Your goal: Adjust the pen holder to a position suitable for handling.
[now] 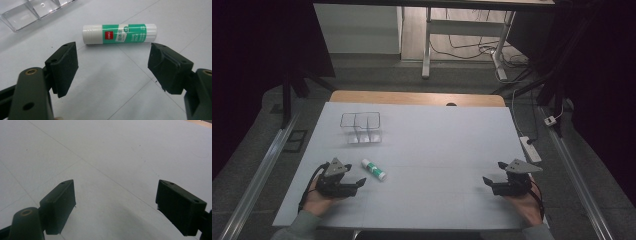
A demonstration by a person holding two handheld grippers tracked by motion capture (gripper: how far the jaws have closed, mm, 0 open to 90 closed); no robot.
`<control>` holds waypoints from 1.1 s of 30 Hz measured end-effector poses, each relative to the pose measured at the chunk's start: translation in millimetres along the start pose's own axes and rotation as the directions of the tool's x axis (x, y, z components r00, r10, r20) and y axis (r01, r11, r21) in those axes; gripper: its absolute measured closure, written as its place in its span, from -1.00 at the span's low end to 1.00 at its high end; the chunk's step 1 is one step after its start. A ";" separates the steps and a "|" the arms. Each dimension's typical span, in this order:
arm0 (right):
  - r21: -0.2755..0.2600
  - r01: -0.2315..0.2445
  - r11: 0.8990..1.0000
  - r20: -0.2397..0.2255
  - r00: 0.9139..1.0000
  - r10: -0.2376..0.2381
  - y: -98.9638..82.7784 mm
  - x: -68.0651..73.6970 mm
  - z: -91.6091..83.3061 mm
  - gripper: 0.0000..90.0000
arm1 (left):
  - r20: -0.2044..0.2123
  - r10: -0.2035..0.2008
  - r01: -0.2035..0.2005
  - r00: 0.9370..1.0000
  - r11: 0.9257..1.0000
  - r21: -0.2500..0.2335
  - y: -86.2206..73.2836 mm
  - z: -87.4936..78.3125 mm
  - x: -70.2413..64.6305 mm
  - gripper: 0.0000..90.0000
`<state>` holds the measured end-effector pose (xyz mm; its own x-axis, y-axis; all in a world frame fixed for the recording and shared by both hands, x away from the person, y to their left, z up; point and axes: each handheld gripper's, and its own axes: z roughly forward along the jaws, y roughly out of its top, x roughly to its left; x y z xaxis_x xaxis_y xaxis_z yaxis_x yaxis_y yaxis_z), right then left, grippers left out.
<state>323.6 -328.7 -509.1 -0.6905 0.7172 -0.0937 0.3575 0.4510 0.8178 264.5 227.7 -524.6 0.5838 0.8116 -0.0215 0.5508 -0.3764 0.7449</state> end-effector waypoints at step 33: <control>-0.002 -0.032 0.999 -0.041 0.999 0.032 -2.0 0.4 1.6 -0.56 | -0.027 -0.044 0.043 0.999 0.999 -0.032 3.6 -4.2 9.6 -0.46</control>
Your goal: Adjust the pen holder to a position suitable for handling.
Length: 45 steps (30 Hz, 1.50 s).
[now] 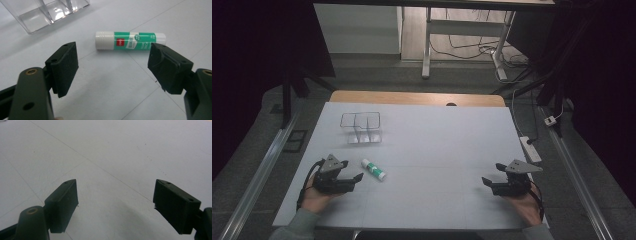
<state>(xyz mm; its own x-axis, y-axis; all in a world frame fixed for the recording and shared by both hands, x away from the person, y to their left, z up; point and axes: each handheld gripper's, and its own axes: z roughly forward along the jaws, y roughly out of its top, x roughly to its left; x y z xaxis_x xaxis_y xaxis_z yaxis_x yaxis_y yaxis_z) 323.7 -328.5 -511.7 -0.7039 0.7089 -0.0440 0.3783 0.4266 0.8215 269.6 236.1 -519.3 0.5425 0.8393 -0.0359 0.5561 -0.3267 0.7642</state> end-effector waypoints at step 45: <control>0.009 -0.002 1.000 0.017 1.000 0.001 0.8 0.4 3.1 -0.55 | -0.164 -0.114 0.121 0.980 0.992 0.037 25.2 8.7 84.0 0.04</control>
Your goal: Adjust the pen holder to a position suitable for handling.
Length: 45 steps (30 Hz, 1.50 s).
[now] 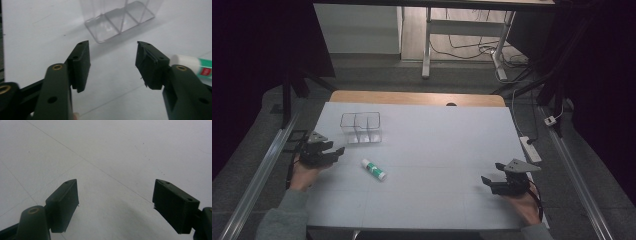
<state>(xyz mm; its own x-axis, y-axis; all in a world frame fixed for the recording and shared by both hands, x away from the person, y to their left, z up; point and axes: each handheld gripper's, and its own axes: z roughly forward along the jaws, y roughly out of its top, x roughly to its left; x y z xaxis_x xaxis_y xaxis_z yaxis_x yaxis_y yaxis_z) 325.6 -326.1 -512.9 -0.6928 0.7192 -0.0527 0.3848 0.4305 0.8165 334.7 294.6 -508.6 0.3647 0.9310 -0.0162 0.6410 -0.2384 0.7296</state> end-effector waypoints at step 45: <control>0.023 0.021 1.000 0.021 1.000 -0.022 0.5 1.5 2.5 -0.54 | 0.045 -0.028 0.029 0.999 0.999 -0.025 36.4 55.4 42.1 0.98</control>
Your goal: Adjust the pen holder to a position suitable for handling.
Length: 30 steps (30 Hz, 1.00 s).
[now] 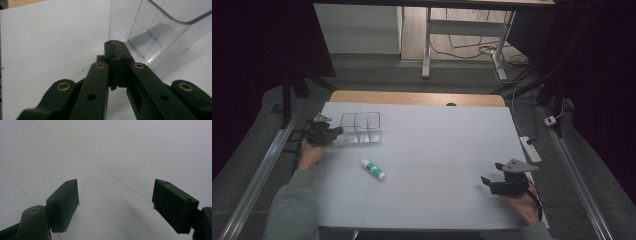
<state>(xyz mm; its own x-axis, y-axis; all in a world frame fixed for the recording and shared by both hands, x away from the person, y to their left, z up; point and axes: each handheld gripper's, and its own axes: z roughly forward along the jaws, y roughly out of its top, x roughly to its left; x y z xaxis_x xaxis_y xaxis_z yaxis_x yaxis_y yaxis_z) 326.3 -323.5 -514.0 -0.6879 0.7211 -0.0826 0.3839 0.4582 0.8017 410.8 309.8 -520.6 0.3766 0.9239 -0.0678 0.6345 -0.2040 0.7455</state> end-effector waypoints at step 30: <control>0.006 0.000 1.000 -0.009 1.000 0.000 -0.4 0.2 2.7 -0.54 | 0.028 0.043 -0.043 0.999 0.999 0.015 14.8 22.5 -27.2 0.98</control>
<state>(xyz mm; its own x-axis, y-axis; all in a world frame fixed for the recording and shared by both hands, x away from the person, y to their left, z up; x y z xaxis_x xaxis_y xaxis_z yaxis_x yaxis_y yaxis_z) 327.6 -322.1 -515.9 -0.6933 0.7165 -0.0773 0.3877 0.4612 0.7981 425.1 274.3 -522.6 0.4221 0.9049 -0.0542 0.6278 -0.2487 0.7376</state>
